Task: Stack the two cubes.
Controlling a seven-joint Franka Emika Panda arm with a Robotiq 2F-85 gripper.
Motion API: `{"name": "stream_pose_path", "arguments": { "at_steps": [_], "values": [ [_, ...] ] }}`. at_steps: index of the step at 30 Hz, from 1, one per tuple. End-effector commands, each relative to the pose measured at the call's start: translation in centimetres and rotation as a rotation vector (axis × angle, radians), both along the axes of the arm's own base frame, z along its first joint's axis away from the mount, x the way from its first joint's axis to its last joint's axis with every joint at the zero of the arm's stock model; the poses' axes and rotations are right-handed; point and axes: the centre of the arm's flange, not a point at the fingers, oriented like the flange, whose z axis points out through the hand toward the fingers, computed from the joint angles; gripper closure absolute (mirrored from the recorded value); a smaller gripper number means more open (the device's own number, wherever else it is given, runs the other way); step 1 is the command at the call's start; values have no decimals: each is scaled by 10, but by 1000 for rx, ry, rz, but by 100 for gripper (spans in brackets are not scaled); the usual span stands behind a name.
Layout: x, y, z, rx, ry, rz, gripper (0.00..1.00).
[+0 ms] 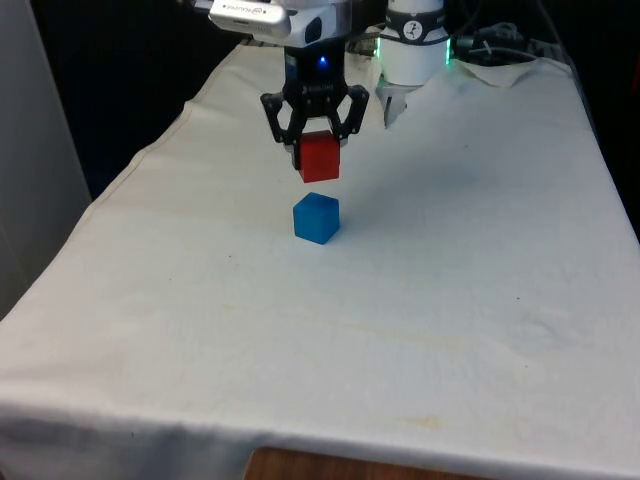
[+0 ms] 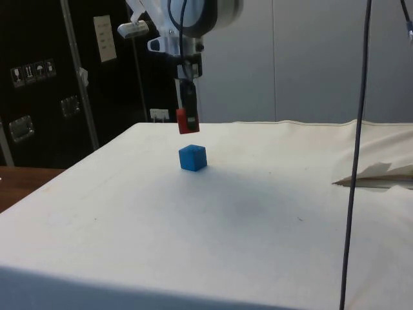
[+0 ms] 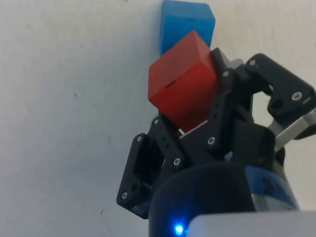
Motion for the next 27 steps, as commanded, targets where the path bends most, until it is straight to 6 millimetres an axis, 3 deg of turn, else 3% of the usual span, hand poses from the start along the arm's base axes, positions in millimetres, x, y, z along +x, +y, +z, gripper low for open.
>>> {"name": "stream_pose_path", "arguments": {
  "at_steps": [1, 27],
  "values": [
    [1, -1, -2, 4, 0, 1, 100],
    [1, -7, -34, -11, 16, -9, 100]
  ]
}}
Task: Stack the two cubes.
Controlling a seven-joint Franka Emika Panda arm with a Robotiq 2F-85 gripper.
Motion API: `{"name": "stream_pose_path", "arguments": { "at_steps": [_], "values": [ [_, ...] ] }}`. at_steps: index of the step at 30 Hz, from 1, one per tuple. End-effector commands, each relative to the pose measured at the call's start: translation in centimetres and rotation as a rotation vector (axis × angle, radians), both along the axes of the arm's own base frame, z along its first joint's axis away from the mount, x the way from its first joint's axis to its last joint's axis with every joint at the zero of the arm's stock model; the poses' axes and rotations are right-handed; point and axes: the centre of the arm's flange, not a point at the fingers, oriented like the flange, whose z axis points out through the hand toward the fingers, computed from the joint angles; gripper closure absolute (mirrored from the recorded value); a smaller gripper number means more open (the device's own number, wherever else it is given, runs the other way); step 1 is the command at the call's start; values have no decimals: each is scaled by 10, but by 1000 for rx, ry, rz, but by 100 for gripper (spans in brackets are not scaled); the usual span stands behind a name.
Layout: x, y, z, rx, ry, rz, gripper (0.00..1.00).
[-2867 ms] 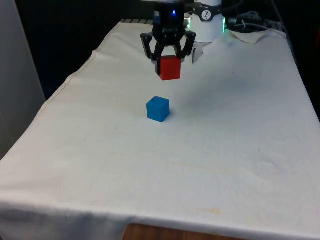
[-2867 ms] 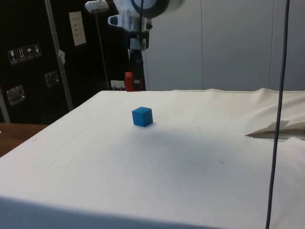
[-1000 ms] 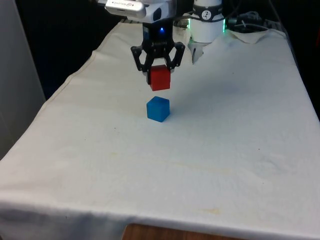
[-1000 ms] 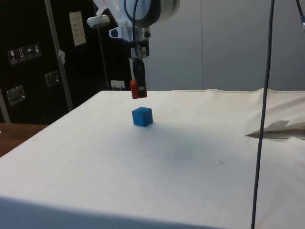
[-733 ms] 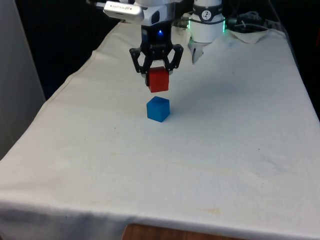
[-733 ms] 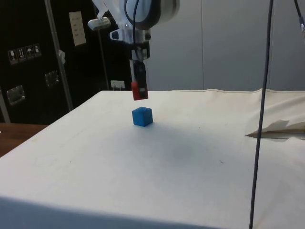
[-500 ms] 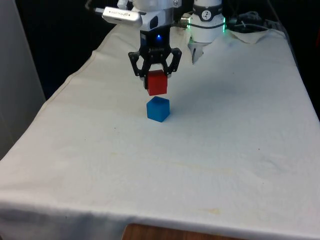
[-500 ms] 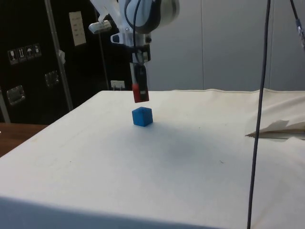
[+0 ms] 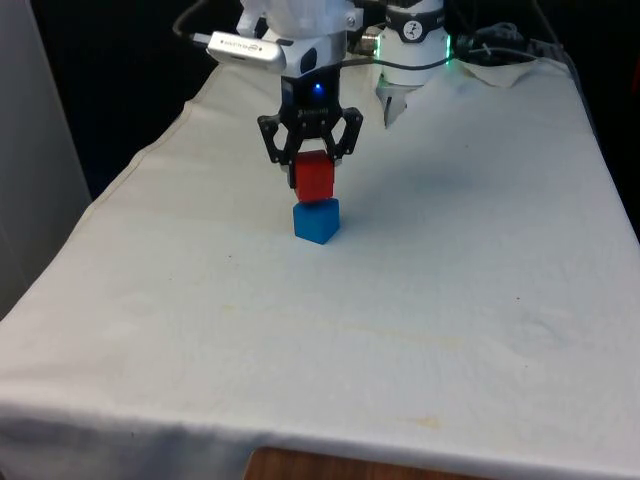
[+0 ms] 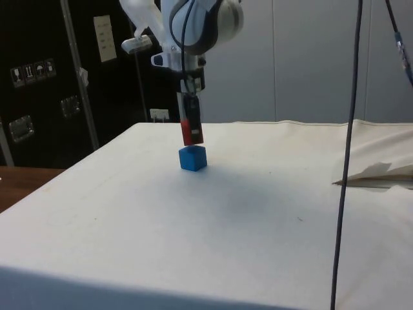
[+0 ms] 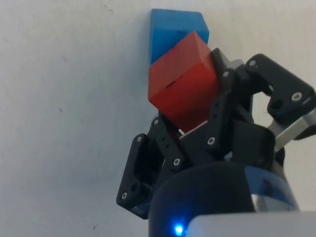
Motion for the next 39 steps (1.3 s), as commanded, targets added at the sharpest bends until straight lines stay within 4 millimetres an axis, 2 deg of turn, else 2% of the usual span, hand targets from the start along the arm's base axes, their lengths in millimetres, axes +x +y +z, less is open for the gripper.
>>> {"name": "stream_pose_path", "arguments": {
  "at_steps": [1, 28, 39],
  "values": [
    [1, 1, -2, 6, -6, 0, 100],
    [5, 2, -22, -2, -18, 1, 100],
    [4, 1, -19, -7, -16, 1, 100]
  ]
}}
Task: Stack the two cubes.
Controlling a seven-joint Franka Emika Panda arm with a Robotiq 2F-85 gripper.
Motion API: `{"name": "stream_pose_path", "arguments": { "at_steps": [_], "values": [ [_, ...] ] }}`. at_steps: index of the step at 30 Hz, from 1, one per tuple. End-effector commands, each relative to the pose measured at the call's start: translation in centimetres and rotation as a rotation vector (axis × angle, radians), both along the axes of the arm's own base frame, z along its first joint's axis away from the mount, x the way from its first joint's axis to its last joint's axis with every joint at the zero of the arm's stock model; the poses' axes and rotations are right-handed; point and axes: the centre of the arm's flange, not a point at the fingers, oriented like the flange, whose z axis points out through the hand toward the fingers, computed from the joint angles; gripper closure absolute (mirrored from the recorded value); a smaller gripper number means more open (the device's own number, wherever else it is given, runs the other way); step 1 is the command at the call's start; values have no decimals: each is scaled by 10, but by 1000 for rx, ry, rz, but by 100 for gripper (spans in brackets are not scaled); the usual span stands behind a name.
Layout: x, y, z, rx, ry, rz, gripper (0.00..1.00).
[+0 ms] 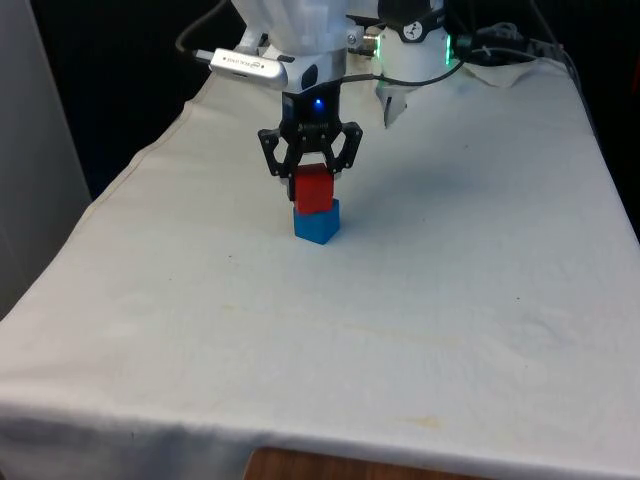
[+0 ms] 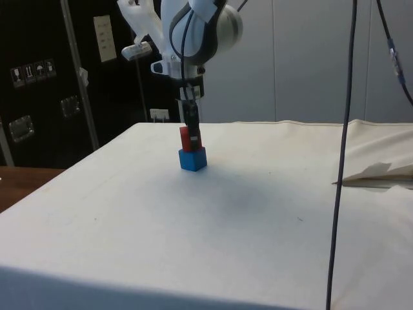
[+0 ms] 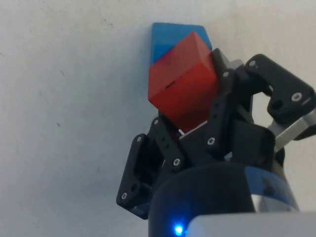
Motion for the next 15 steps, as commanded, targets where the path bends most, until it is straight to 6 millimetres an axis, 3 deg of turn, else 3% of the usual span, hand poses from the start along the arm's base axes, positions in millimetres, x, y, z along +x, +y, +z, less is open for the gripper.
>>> {"name": "stream_pose_path", "arguments": {
  "at_steps": [1, 15],
  "values": [
    [0, 0, 0, 0, 0, 0, 100],
    [0, 1, 0, 0, -1, 0, 100]
  ]
}}
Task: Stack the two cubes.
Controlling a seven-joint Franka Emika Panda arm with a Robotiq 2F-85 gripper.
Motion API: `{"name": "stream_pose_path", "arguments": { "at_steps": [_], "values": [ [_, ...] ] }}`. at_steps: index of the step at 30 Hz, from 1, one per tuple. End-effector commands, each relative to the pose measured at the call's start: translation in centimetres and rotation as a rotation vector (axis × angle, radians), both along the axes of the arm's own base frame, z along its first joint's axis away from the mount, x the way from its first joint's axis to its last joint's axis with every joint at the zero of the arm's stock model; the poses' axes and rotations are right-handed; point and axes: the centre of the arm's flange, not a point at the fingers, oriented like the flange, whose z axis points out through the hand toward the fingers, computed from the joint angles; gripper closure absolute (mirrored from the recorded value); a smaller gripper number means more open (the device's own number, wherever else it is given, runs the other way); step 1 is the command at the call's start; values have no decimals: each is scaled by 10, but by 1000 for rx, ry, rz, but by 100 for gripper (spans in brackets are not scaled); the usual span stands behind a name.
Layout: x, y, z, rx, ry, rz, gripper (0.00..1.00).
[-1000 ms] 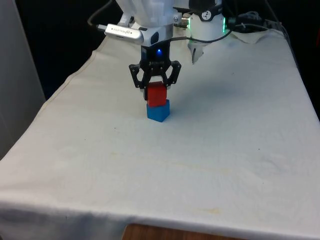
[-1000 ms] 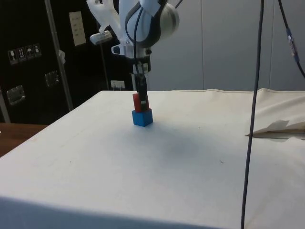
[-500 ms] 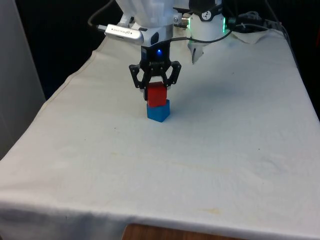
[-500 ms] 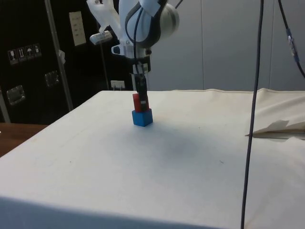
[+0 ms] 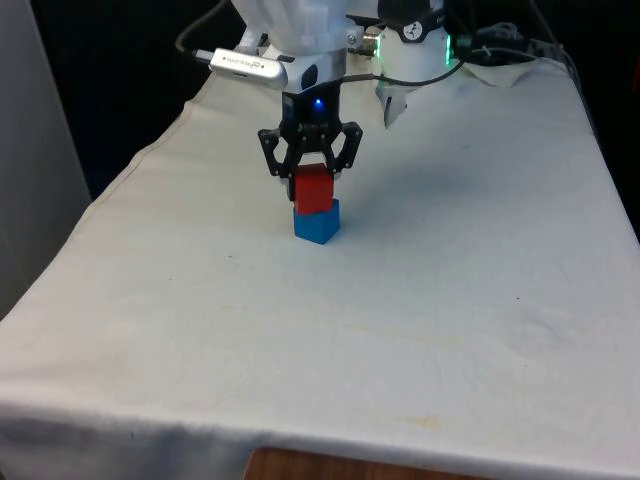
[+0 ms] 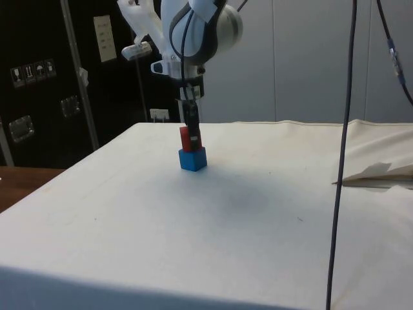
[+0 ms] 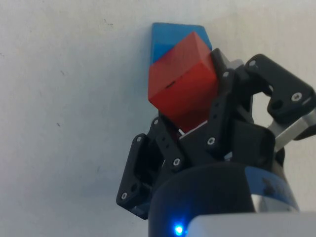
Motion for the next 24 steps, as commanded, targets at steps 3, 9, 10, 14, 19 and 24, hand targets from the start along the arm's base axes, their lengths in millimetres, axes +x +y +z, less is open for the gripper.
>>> {"name": "stream_pose_path", "arguments": {
  "at_steps": [3, 9, 10, 14, 19, 24],
  "values": [
    [0, 1, -1, 0, 0, 0, 98],
    [0, 1, -1, 0, 0, 0, 51],
    [0, 1, -1, 0, 0, 0, 40],
    [0, 1, -1, 0, 0, 0, 0],
    [0, 1, -1, 0, 0, 0, 0],
    [1, 1, 8, 1, -6, 0, 0]
  ]
}}
